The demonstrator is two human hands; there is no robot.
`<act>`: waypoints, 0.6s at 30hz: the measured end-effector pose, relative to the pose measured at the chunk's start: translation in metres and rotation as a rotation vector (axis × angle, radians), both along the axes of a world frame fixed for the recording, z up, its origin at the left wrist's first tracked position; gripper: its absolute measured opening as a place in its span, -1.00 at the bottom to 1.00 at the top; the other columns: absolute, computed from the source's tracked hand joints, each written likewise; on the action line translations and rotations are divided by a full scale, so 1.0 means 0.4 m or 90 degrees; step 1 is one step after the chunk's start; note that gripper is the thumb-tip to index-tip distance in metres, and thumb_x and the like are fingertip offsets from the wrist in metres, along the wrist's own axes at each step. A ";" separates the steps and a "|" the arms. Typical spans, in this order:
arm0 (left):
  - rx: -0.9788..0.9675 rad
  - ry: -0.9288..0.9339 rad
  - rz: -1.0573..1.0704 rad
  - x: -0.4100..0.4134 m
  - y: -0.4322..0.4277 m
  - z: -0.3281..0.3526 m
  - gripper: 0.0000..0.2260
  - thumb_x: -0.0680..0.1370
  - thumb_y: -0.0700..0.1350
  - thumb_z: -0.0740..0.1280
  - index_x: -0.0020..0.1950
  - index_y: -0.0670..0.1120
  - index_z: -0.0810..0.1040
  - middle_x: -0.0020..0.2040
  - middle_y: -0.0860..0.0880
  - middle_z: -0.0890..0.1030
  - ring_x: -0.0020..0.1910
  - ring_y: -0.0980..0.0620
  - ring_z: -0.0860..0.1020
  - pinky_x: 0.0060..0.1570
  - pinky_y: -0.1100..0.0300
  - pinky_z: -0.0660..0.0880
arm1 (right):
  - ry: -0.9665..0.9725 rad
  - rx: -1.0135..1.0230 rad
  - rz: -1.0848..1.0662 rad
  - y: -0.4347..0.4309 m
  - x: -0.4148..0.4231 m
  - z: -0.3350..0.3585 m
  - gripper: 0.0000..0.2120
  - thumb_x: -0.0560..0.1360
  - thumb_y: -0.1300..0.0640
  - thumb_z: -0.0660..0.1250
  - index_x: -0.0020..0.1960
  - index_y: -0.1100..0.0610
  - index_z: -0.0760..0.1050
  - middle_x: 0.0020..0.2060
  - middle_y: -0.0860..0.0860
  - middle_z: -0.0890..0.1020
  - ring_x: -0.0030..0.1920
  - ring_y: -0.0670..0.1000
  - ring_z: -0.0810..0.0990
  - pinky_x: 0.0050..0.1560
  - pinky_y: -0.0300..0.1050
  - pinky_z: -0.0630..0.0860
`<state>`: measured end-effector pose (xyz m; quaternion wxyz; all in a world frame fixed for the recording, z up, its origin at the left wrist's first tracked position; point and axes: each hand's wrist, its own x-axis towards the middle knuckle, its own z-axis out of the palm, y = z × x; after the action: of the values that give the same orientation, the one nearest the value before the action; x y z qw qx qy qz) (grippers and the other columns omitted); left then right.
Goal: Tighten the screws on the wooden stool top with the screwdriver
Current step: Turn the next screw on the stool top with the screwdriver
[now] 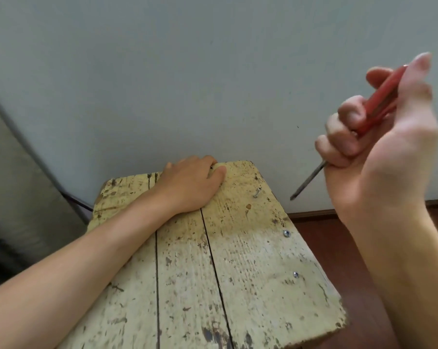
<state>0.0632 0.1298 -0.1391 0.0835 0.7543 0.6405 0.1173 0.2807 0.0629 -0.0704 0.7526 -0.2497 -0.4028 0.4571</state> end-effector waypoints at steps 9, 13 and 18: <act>-0.002 -0.012 0.001 -0.001 -0.002 0.010 -0.58 0.68 0.23 -0.02 0.31 0.06 0.48 0.13 0.05 0.58 0.16 -0.07 0.52 0.33 -0.16 0.32 | 0.112 -0.147 0.000 0.106 -0.051 -0.080 -0.58 0.76 -0.26 0.02 0.19 0.04 0.45 -0.38 -0.05 0.37 -0.45 -0.07 0.25 -0.48 -0.20 0.19; -0.006 -0.014 0.004 0.000 -0.004 0.011 -0.57 0.68 0.23 -0.02 0.35 0.06 0.47 0.18 0.05 0.58 0.20 -0.06 0.51 0.34 -0.15 0.32 | 0.153 -0.135 -0.005 0.118 -0.065 -0.083 -0.54 0.76 -0.29 -0.02 0.21 0.04 0.45 -0.39 -0.05 0.27 -0.43 -0.06 0.13 -0.50 -0.18 0.11; -0.009 -0.019 0.000 -0.002 -0.003 0.010 -0.57 0.68 0.23 -0.01 0.34 0.06 0.48 0.19 0.05 0.58 0.21 -0.06 0.51 0.33 -0.12 0.32 | 0.137 -0.117 -0.018 0.112 -0.089 -0.088 -0.52 0.76 -0.28 -0.03 0.22 0.06 0.46 -0.38 -0.04 0.21 -0.43 -0.04 0.09 -0.49 -0.15 0.09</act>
<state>0.0622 0.1286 -0.1353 0.0984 0.7517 0.6403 0.1237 0.2450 0.1077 -0.1055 0.7720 -0.2726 -0.2724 0.5055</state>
